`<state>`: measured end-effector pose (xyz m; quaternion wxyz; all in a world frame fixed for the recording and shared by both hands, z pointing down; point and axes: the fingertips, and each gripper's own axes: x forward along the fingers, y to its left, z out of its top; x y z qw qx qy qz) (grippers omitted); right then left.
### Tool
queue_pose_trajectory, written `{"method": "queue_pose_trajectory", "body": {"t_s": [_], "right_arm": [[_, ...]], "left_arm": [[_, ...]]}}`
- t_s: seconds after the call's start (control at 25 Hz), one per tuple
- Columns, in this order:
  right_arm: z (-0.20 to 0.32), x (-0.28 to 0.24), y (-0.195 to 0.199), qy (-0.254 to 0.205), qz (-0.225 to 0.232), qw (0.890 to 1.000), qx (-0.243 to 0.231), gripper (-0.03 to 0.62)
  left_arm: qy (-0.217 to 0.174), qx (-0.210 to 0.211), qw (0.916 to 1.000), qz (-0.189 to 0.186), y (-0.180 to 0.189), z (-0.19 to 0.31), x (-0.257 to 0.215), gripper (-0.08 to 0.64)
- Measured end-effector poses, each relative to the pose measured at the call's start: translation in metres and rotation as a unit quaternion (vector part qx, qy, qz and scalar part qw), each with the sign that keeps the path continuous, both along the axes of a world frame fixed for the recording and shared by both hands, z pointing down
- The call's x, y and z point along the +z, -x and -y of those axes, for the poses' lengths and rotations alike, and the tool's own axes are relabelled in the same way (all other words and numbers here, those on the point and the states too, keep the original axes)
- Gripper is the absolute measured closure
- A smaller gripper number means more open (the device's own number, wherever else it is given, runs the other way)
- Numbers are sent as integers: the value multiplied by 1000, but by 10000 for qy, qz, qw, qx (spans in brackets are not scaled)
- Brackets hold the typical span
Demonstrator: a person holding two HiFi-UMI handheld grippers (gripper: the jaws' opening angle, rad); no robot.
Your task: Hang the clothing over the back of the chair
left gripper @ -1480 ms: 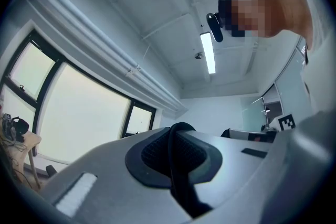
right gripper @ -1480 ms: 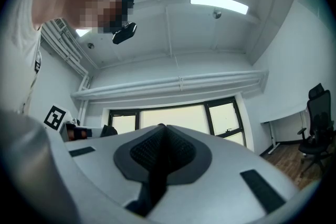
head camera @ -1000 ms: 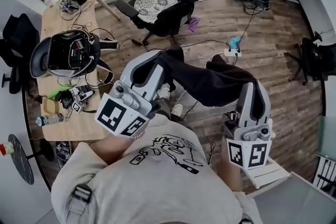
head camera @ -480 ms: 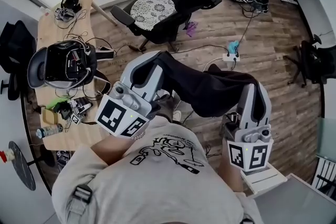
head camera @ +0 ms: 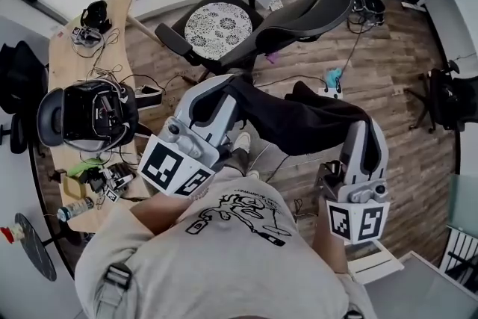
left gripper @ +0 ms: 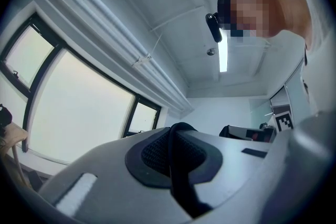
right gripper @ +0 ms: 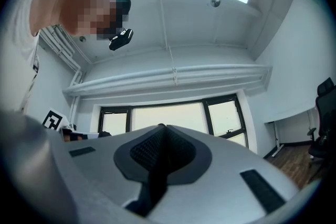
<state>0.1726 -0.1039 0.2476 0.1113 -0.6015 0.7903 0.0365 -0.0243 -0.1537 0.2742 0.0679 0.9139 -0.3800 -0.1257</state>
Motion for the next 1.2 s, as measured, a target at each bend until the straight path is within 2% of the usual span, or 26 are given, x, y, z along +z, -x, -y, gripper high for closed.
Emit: {"method": "queue_pose_trajectory", "body": {"t_s": [0.2,0.48,0.92,1.2], "right_arm": [[38,-2,5,-26,-20,9999,138,581],[65,-1,0,-71,-6,9997,250,581],[77,-8,-32,-73,-20,9998,157,581],[83,-33,-45,-383,-180,9991,35,581]], "left_arm": [[17,115,9999,-17,5,37,3,551],[-25,164,9999,0,5,64,3,551],[27,-164,9998,101,-12,77,-2,551],[-75,-421,9986,310,-15,85,-16,551]]}}
